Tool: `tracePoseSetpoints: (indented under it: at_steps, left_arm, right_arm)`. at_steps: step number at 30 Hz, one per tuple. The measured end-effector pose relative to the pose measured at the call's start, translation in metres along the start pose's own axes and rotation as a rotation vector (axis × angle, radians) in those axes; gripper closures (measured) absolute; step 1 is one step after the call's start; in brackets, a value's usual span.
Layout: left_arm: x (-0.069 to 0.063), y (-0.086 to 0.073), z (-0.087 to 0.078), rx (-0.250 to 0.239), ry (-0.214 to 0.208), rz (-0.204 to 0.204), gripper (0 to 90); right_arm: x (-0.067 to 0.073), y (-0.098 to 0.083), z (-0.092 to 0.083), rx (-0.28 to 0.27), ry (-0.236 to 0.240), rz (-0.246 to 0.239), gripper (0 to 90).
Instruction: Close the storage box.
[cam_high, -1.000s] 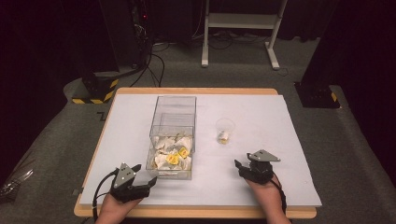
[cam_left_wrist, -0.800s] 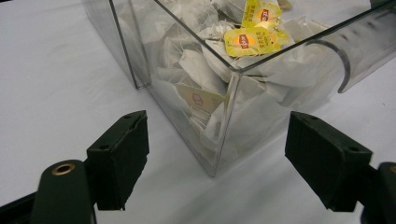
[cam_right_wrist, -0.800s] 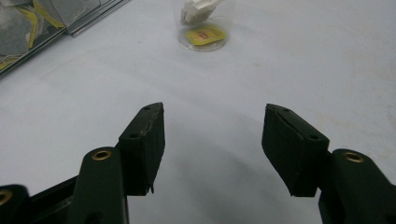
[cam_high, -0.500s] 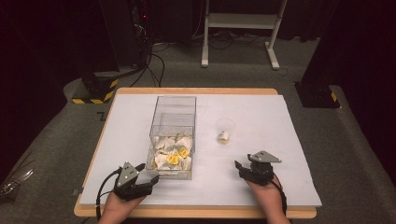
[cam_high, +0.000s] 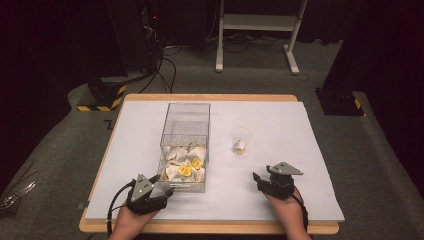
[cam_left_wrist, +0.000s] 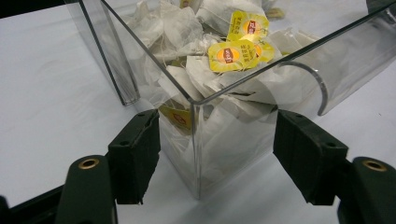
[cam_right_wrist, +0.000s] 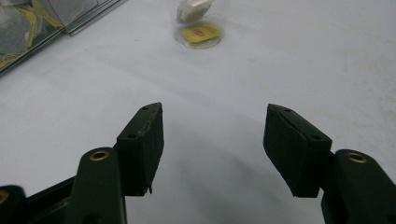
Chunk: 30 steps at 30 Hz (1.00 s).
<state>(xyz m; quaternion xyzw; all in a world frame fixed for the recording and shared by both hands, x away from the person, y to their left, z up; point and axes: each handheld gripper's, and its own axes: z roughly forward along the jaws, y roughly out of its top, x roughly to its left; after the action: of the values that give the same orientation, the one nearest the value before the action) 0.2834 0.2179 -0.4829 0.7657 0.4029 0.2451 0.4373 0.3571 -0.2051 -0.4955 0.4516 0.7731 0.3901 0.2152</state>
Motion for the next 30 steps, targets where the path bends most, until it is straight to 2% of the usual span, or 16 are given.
tracePoseSetpoints:
  at_steps: [3, 12, 21, 30]
  left_arm:
    - [0.0001, 0.0006, 0.0006, -0.003, 0.006, -0.006, 32.9]
    - [-0.0010, 0.0034, 0.0030, -0.025, 0.037, -0.007, 36.1]
    - [0.0026, 0.0047, 0.0028, -0.054, 0.072, -0.035, 44.1]
    - [0.0072, 0.0062, 0.0052, -0.066, 0.072, -0.045, 46.7]
  right_arm:
    - [0.0001, -0.0007, -0.0005, 0.002, 0.000, 0.012, 38.7]
    - [-0.0002, -0.0006, 0.0010, 0.000, 0.006, 0.004, 39.0]
    - [-0.0003, -0.0007, 0.0008, -0.002, 0.009, 0.000, 38.9]
    - [0.0004, -0.0007, 0.0005, -0.003, 0.008, 0.006, 39.0]
